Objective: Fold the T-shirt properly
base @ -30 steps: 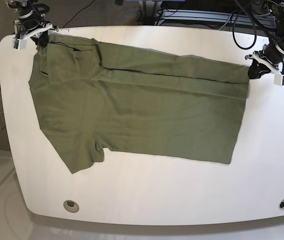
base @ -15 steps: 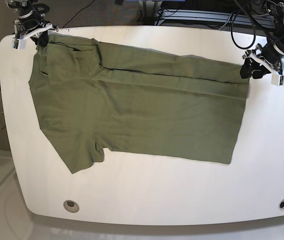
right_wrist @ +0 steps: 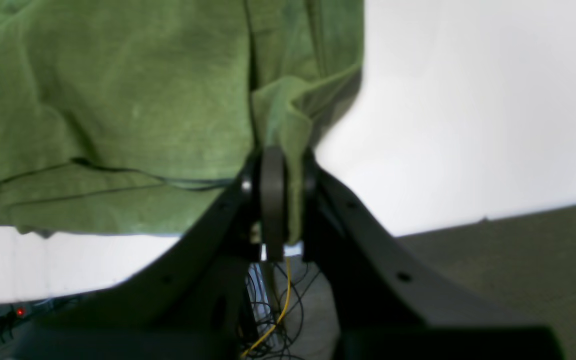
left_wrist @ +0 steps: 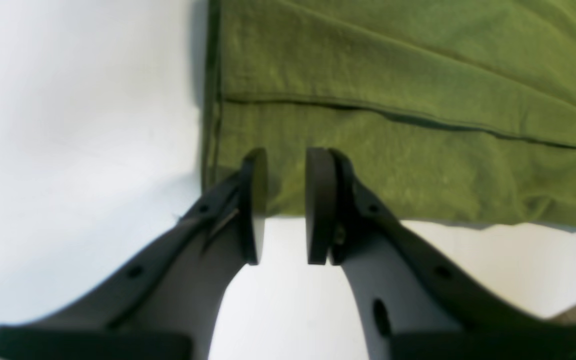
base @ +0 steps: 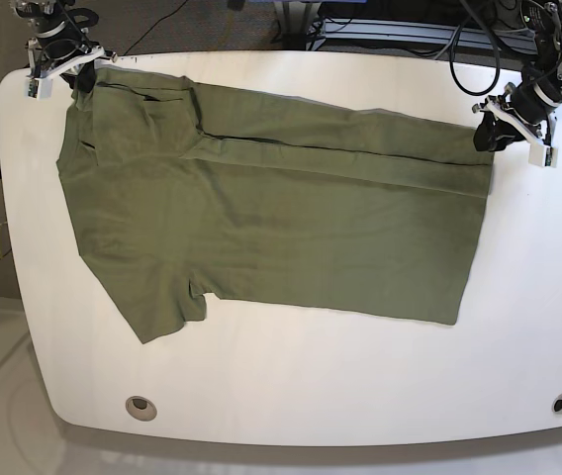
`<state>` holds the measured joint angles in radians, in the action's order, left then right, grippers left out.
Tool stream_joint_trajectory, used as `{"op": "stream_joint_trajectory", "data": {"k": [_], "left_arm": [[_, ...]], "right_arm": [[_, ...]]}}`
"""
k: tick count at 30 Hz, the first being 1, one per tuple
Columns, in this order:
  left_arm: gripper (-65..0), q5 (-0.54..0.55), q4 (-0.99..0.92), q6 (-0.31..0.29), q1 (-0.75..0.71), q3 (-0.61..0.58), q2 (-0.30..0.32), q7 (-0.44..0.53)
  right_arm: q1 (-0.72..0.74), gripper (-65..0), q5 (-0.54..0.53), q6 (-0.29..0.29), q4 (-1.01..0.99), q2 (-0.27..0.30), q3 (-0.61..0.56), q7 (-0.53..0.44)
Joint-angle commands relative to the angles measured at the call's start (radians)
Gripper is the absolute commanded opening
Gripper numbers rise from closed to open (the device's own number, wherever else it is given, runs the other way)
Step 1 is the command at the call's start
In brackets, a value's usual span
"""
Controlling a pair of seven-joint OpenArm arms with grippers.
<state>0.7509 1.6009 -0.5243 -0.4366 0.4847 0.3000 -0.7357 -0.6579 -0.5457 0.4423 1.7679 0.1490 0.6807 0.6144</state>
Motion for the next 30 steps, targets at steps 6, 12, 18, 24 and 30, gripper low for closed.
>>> {"op": "stream_joint_trajectory", "data": {"k": [6, 12, 18, 24, 30], "left_arm": [[-47.7, 0.009, 0.020, 0.005, 0.005, -0.005, 0.010, 0.056], [-33.2, 0.007, 0.009, 0.010, 0.011, -0.013, 0.006, 0.054], [-31.7, 0.009, 0.006, 0.008, 0.015, -0.031, 0.005, 0.054], [-38.1, 0.017, -0.004, 0.007, 0.023, -0.045, 0.003, 0.079], [-48.4, 0.016, -0.005, 0.006, 0.033, -0.039, 0.003, 0.060]], "right_arm": [[0.002, -65.0, -0.005, 0.002, 0.010, 0.012, 0.005, -0.015], [0.002, -65.0, -0.007, 0.002, 0.003, 0.011, 0.006, -0.017], [0.001, -65.0, -0.009, 0.000, 0.006, 0.012, 0.004, -0.019], [0.004, -65.0, -0.012, 0.003, 0.007, 0.013, 0.008, -0.023], [0.004, -65.0, -0.013, 0.004, 0.007, 0.013, 0.010, -0.022]]}}
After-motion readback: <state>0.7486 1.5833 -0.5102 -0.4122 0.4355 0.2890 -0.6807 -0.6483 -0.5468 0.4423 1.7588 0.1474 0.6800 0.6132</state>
